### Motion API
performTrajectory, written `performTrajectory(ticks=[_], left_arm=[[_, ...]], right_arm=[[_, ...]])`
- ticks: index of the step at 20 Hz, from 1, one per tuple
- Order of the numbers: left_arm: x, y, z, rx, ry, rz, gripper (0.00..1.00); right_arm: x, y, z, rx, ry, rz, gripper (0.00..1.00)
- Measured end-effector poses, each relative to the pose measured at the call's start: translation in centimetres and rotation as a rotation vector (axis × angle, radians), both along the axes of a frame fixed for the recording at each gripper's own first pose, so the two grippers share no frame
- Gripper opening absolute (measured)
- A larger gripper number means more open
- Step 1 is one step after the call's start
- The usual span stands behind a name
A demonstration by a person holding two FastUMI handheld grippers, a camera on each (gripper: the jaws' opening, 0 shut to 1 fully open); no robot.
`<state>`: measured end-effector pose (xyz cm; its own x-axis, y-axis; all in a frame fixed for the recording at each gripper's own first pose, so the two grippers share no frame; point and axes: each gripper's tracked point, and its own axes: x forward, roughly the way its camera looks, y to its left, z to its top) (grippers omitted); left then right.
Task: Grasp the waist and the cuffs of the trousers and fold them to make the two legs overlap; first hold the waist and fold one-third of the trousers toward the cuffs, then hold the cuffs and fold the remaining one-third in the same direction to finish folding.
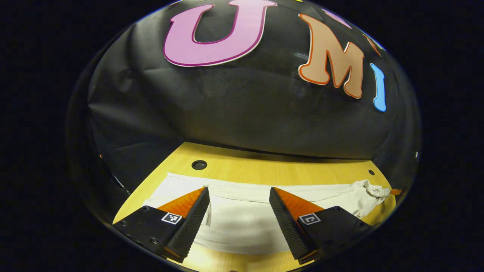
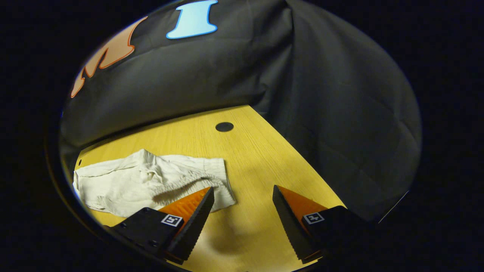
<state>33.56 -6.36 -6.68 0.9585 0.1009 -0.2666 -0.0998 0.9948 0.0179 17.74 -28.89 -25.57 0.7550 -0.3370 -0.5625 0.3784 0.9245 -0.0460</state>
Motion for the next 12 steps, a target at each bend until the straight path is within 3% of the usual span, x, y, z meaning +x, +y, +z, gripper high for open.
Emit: performTrajectory(ticks=[6,7,8,9,11,12], left_arm=[[0.3,-2.2,0.1,0.047,0.009,-0.045,0.95],[0.3,-2.8,0.1,0.040,0.009,-0.056,0.95],[0.2,-3.4,0.2,0.035,0.007,-0.068,0.96],[0.3,-3.9,0.3,0.035,0.003,-0.078,0.96],[0.2,-4.6,0.4,0.041,-0.003,-0.087,0.95],[0.1,-5.0,0.6,0.044,-0.005,-0.094,0.95]], right_arm=[[1.0,2.7,-2.2,0.170,-0.023,0.005,0.98],[1.3,3.2,-2.4,0.200,-0.029,0.005,0.89],[1.6,3.6,-2.6,0.230,-0.035,0.005,0.95],[2.0,4.0,-2.7,0.260,-0.044,0.003,0.87],[2.6,5.0,-2.9,0.316,-0.058,0.005,0.85],[2.8,5.0,-3.3,0.323,-0.061,-0.001,0.89]])
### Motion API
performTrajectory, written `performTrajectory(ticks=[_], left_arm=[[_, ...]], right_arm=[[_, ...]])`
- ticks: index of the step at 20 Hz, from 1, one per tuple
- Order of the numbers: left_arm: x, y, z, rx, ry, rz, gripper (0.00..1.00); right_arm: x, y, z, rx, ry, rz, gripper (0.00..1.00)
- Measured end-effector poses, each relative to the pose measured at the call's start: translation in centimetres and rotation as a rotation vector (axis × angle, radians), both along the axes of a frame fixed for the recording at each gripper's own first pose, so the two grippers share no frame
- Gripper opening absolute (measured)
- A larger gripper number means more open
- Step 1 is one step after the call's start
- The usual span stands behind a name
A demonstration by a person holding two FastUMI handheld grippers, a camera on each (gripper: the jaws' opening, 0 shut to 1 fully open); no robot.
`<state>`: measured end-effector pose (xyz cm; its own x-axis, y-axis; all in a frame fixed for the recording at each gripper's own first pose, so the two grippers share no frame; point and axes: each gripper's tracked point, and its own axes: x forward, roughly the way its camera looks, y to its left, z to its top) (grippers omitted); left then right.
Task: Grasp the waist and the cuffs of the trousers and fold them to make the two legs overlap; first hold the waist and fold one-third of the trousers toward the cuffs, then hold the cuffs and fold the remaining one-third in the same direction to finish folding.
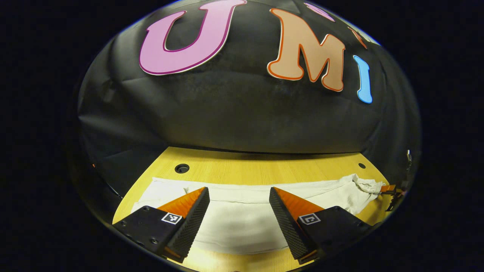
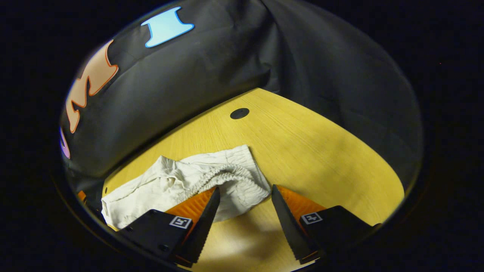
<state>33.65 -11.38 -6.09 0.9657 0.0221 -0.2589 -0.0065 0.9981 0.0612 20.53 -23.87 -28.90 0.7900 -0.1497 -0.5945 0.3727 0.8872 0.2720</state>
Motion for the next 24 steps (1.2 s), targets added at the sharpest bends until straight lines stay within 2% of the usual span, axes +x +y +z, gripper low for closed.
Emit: performTrajectory(ticks=[1,2,3,4,5,6,8,9,14,16,18,24], left_arm=[[-0.1,-0.3,0.0,0.003,-0.003,-0.005,0.95],[-0.2,-0.6,0.1,0.004,-0.004,-0.009,0.96],[-0.3,-0.9,0.2,0.003,-0.006,-0.013,0.96],[-0.3,-1.2,0.2,-0.002,-0.007,-0.019,0.95],[-0.4,-1.4,0.2,-0.004,-0.006,-0.018,0.96],[-0.5,-1.3,0.3,-0.006,-0.006,-0.014,0.96],[-0.6,-1.3,0.3,-0.021,-0.006,-0.010,0.96],[-0.9,-1.4,0.2,-0.029,-0.002,-0.014,0.95],[-1.2,-0.8,0.6,-0.028,-0.008,-0.035,0.96],[-1.4,-0.4,0.9,-0.043,-0.018,-0.047,0.96],[-1.6,0.4,1.3,-0.046,-0.029,-0.057,0.95],[-2.5,4.6,1.8,-0.051,-0.030,-0.077,0.95]], right_arm=[[0.0,-0.2,-0.1,0.000,0.000,-0.004,0.73],[-0.3,-0.5,-0.1,0.004,-0.001,-0.012,0.66],[-0.4,-0.6,0.3,0.013,-0.011,-0.013,0.44],[-0.1,-0.7,0.7,0.007,-0.028,-0.017,0.44],[0.0,-0.7,1.4,-0.001,-0.041,-0.018,0.25],[0.0,-0.4,1.4,-0.010,-0.050,-0.012,0.21],[0.1,0.1,2.1,-0.029,-0.064,0.006,0.23],[0.2,0.4,2.6,-0.033,-0.070,0.018,0.15],[-0.3,1.9,6.1,-0.086,-0.138,0.041,0.15],[-0.6,3.8,8.6,-0.091,-0.190,0.054,0.15],[-1.0,6.2,10.8,-0.104,-0.229,0.071,0.15],[-0.7,17.3,16.0,-0.150,-0.326,0.176,0.15]])
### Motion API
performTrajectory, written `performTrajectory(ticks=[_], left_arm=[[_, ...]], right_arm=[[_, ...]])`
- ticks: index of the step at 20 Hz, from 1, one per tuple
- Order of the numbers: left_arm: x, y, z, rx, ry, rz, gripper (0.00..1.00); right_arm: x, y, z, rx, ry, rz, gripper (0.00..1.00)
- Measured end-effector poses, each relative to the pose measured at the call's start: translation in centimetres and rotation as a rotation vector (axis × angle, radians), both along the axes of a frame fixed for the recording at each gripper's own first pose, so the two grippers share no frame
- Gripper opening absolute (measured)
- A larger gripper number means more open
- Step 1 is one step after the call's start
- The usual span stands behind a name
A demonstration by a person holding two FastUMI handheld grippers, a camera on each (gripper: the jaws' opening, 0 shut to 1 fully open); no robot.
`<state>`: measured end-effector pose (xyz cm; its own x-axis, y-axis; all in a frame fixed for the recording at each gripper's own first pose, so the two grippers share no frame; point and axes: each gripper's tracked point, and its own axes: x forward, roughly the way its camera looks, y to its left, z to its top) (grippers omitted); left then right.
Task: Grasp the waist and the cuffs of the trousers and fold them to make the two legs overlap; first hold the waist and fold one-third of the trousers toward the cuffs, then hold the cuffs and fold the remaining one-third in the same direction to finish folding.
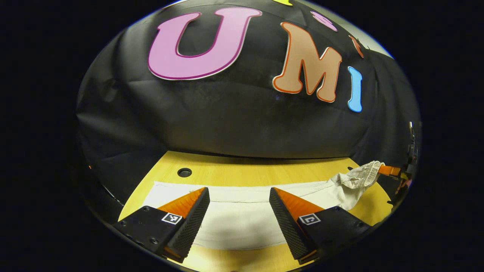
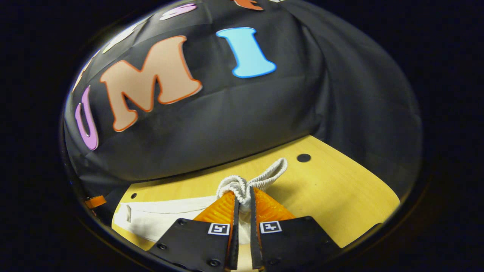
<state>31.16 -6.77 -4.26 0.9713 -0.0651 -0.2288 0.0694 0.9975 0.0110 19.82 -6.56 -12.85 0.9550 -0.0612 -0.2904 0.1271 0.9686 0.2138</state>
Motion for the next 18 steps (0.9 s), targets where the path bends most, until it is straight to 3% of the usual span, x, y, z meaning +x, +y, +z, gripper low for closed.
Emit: performTrajectory(ticks=[7,10,13,14,15,17,18], left_arm=[[-1.7,8.6,-0.8,-0.001,0.009,0.043,0.96],[-2.1,12.7,-1.4,-0.003,0.022,0.093,0.96],[-3.0,17.5,-4.2,0.002,0.066,0.147,0.96],[-3.2,18.8,-5.5,-0.006,0.087,0.165,0.96],[-3.2,19.3,-6.1,-0.012,0.102,0.176,0.96],[-3.1,20.0,-7.2,-0.027,0.112,0.197,0.96],[-3.2,20.4,-8.0,-0.032,0.122,0.205,0.96]], right_arm=[[0.3,17.6,2.5,-0.025,-0.062,0.200,0.15],[0.5,25.1,-1.8,-0.056,0.003,0.297,0.15],[0.6,29.0,-6.9,-0.132,0.095,0.364,0.16],[0.9,30.3,-8.9,-0.176,0.136,0.389,0.22],[0.8,30.6,-9.7,-0.193,0.146,0.405,0.17],[0.3,30.5,-9.8,-0.208,0.164,0.428,0.28],[0.0,30.6,-9.8,-0.205,0.173,0.438,0.47]])
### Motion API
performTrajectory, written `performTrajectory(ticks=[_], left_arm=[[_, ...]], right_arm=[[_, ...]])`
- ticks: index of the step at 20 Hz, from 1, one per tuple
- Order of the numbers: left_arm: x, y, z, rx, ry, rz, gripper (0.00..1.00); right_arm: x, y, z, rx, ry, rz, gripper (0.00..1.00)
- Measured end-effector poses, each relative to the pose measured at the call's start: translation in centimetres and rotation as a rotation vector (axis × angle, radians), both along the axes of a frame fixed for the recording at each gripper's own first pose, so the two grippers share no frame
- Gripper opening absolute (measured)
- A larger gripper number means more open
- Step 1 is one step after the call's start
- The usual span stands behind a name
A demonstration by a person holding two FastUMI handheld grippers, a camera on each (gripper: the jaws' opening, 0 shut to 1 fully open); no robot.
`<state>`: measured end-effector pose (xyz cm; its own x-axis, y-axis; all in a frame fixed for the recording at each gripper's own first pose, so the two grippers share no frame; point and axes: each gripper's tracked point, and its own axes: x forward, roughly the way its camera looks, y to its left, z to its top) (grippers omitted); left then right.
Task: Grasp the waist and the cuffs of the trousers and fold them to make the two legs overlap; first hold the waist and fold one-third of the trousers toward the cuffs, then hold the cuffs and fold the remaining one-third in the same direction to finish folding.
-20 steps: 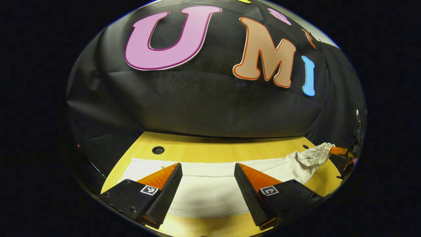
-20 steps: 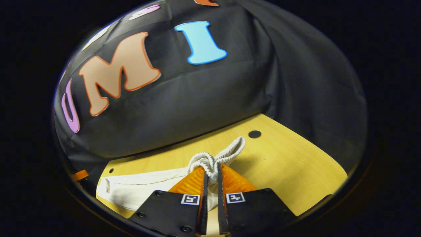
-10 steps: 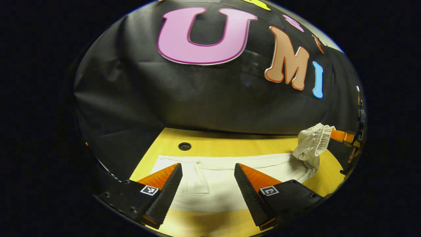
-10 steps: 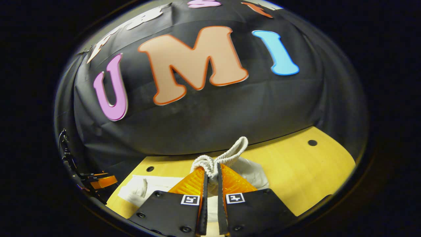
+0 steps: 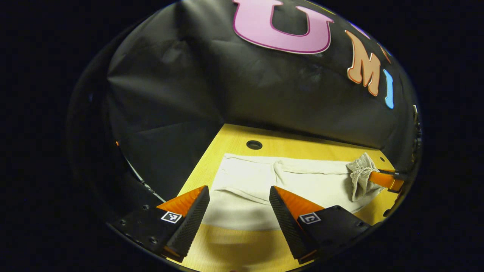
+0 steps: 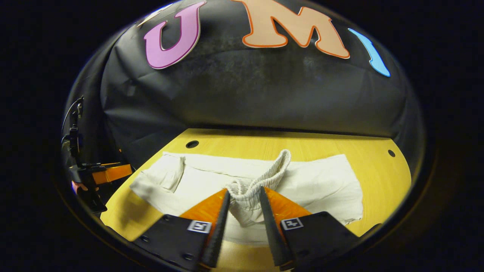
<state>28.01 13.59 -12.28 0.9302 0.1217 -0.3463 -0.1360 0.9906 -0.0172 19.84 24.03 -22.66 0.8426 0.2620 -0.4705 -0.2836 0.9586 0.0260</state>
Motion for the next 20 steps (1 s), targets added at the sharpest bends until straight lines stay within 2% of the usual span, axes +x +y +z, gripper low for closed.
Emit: performTrajectory(ticks=[2,3,7,8,9,12,17,19,20], left_arm=[[-0.2,0.8,-1.5,0.002,0.023,0.018,0.96],[-0.5,1.5,-2.3,0.004,0.039,0.026,0.96],[-1.5,3.1,-5.8,0.005,0.112,0.045,0.97],[-1.6,3.6,-6.4,0.006,0.125,0.052,0.96],[-1.6,3.9,-6.8,0.010,0.132,0.059,0.96],[-1.4,3.8,-7.4,0.017,0.141,0.058,0.96],[-0.6,3.8,-7.6,0.062,0.141,0.076,0.96],[-0.5,3.9,-7.4,0.057,0.127,0.086,0.95],[-0.4,3.9,-7.5,0.055,0.121,0.092,0.91]], right_arm=[[-0.2,-0.4,0.3,-0.009,0.002,-0.012,0.87],[0.1,0.0,-0.2,-0.013,0.001,-0.011,0.98],[-0.3,-0.3,-0.5,-0.027,0.010,-0.030,0.99],[-0.4,-0.5,-0.4,-0.028,0.012,-0.036,0.95],[-0.3,-0.9,0.0,-0.031,0.003,-0.045,0.95],[-0.1,-1.9,0.9,-0.044,-0.023,-0.069,0.98],[0.7,-2.9,1.5,-0.007,-0.023,-0.113,0.98],[0.7,-3.0,1.8,0.001,-0.028,-0.119,0.95],[0.7,-2.9,1.9,0.003,-0.029,-0.120,0.95]])
